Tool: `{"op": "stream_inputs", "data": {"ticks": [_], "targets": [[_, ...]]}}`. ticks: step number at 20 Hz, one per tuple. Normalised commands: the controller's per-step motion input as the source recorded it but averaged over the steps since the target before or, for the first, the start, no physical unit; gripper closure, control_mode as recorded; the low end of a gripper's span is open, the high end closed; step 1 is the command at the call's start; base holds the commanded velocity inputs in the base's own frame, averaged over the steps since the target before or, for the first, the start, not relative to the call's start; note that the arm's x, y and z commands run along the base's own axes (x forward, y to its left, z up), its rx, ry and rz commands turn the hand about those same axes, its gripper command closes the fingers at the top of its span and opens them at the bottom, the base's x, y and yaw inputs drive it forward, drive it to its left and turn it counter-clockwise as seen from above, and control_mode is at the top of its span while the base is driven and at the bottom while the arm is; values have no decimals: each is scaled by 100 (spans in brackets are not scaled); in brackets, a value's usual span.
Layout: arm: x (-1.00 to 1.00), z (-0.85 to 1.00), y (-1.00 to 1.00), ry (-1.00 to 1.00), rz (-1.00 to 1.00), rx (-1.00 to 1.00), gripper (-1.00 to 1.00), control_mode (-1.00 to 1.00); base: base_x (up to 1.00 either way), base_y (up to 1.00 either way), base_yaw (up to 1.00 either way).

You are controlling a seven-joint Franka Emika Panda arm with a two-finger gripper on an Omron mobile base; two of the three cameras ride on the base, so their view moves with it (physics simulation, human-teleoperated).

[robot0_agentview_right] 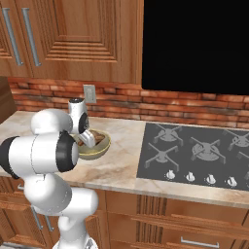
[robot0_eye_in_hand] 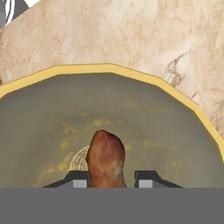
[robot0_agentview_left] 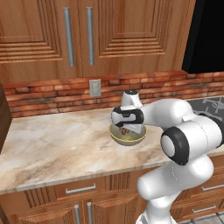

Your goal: Retrieve the bowl from the cabinet, then place the raw meat into the bowl to avoid contamination.

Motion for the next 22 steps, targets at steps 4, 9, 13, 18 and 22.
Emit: {"op": "stream_inputs", "data": {"ticks": [4, 9, 13, 18, 22], "targets": [[1, 4, 2, 0, 0, 0, -100, -100, 0, 0, 0], [0, 3, 0, 0, 0, 0, -100, -100, 0, 0, 0], [0, 0, 0, 0, 0, 0, -100, -100, 0, 0, 0], [0, 0, 0, 0, 0, 0, -100, -100, 0, 0, 0], [0, 10, 0, 0, 0, 0, -100, -100, 0, 0, 0]]}}
